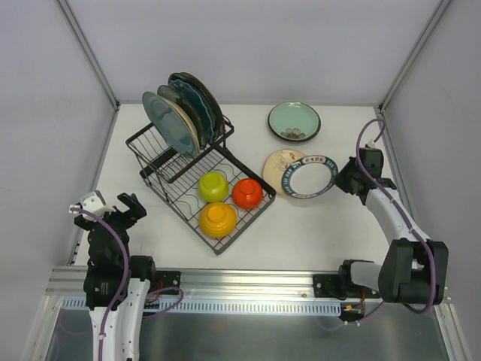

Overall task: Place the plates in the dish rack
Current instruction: Grab a plate with the right arm, then insert the plate into the dish rack

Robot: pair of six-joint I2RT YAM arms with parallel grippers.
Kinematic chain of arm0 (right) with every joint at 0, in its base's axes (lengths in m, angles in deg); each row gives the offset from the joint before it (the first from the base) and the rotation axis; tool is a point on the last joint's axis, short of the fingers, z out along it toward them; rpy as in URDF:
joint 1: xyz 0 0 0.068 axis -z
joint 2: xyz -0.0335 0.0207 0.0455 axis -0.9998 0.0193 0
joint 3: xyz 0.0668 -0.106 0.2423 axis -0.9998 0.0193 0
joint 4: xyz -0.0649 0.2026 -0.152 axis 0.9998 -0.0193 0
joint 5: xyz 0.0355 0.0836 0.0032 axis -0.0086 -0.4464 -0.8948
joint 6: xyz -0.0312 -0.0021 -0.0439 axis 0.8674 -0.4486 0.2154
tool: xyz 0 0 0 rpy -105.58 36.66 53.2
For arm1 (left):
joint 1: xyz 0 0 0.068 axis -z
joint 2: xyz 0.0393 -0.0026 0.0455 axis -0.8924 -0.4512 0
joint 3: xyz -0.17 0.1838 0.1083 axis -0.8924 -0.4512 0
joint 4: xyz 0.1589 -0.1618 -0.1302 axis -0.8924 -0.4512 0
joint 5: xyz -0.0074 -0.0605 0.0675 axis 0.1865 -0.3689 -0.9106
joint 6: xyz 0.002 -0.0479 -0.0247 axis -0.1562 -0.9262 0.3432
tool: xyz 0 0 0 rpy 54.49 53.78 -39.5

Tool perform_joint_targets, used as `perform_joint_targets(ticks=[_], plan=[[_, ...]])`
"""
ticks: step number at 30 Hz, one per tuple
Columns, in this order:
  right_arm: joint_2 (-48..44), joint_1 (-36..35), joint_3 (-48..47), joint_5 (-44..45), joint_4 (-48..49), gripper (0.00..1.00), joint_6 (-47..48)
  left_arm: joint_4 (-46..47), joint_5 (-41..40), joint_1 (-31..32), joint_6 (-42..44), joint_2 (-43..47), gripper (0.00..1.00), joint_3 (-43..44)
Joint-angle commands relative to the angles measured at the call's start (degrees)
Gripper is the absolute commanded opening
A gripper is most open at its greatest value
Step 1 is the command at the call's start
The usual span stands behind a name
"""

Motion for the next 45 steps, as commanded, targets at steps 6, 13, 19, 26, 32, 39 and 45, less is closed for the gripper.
perform_joint_targets(ticks=[6,13,19,26,32,39,45], plan=[[-11.63,0.00,-9.72,1.56,-8.00,0.01,5.89,0.97,-1.00,0.49,-0.26,7.85,0.99,-0.29],[-19.03,-3.61,-15.79,1.47,-12.05,0.01,10.03,0.97,-0.92,0.40,-0.26,7.85,0.99,-0.29],[-24.03,-7.91,-19.13,-3.26,-12.93,0.01,12.58,0.97,-0.56,0.49,-0.17,7.94,0.99,-0.29],[-25.80,-13.62,-23.70,-10.04,-13.81,0.00,15.04,0.88,-0.83,0.49,-0.96,7.24,0.99,-0.03],[-24.05,-20.73,-28.53,-10.48,-13.90,0.01,17.77,0.00,-1.71,0.49,-2.28,7.85,0.99,-0.03],[-18.95,-33.65,-36.96,-3.38,-13.02,0.01,19.53,-0.17,-1.18,0.49,-1.85,7.77,0.99,-0.29],[-11.93,-46.66,-42.42,6.72,-10.39,0.00,25.32,-0.09,-2.06,0.49,-1.58,7.94,0.99,-0.29]])
